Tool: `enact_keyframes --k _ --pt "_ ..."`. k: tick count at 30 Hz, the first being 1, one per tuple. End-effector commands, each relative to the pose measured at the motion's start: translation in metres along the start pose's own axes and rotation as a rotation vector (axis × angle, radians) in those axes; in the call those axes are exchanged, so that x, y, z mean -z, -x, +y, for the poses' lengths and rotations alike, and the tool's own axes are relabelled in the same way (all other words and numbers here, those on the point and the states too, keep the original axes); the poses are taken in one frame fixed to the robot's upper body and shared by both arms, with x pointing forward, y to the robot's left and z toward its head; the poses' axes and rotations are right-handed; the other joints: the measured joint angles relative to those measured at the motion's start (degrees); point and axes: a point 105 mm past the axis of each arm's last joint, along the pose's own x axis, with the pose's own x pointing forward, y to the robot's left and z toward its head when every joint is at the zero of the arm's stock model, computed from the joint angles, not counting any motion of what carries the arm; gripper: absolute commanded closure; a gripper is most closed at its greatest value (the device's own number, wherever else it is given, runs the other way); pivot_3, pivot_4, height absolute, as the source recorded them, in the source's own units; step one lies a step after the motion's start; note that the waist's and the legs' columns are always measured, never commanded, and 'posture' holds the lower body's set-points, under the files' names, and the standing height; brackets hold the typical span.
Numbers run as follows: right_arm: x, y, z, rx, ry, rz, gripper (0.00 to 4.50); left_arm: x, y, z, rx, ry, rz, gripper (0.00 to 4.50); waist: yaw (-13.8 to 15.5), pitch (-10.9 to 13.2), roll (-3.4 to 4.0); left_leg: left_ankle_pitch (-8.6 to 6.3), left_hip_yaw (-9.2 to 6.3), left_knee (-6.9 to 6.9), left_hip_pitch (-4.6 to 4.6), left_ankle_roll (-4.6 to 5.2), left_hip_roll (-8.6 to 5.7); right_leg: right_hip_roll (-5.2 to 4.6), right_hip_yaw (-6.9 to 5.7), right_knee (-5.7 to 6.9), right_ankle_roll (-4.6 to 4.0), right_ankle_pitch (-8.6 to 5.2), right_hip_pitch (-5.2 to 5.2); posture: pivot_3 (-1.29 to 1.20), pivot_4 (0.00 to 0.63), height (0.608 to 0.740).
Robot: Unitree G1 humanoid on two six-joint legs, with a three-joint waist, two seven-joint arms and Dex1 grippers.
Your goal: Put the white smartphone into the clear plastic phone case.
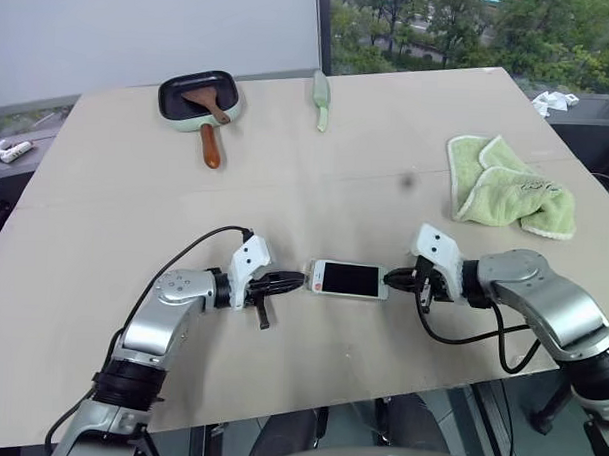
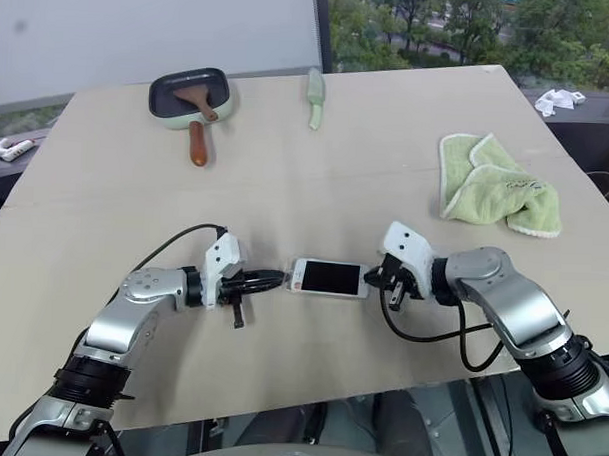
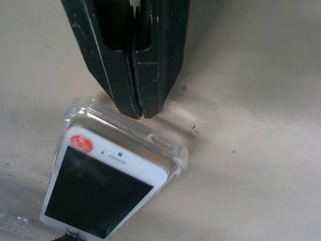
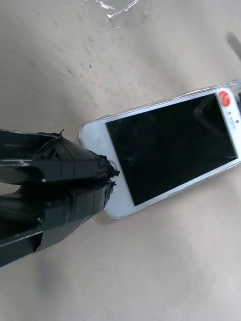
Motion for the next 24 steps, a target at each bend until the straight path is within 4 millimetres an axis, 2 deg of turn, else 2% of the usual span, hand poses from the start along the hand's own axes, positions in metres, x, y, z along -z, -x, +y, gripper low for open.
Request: enact_keyframes --k 1,8,15,24 --pt "-0.006 0.008 -0.001 0.02 0.034 -0.011 4.47 0.002 0.006 0.005 -0.015 -0.017 0.022 4.5 -0.03 0.0 0.0 0.0 0.0 0.0 0.0 0.0 0.0 0.0 0.0 0.0 0.0 0.0 0.0 0.0 0.15 0.74" --pt "0.003 0.016 -0.006 0.045 0.021 0.018 4.47 0.002 0.004 0.006 -0.003 -0.027 0.024 4.5 0.0 0.0 0.0 0.0 0.01 0.0 0.0 0.0 0.0 0.0 0.0 0.0 0.0 0.0 -0.01 0.0 0.15 0.74" --pt "0.004 0.014 -0.005 0.042 0.015 0.021 4.47 0.003 0.01 0.01 -0.024 -0.034 0.035 4.5 -0.04 0.0 0.0 0.0 0.01 0.0 0.0 0.0 0.0 0.0 0.01 0.0 0.0 0.0 -0.01 0.0 0.15 0.74" --pt "0.005 0.013 -0.004 0.041 0.013 0.024 4.47 0.007 0.009 0.007 -0.016 -0.038 0.052 4.5 -0.06 0.0 0.0 0.0 0.01 0.0 0.0 0.0 0.0 0.0 0.01 0.0 0.0 0.0 -0.01 0.0 0.15 0.74"
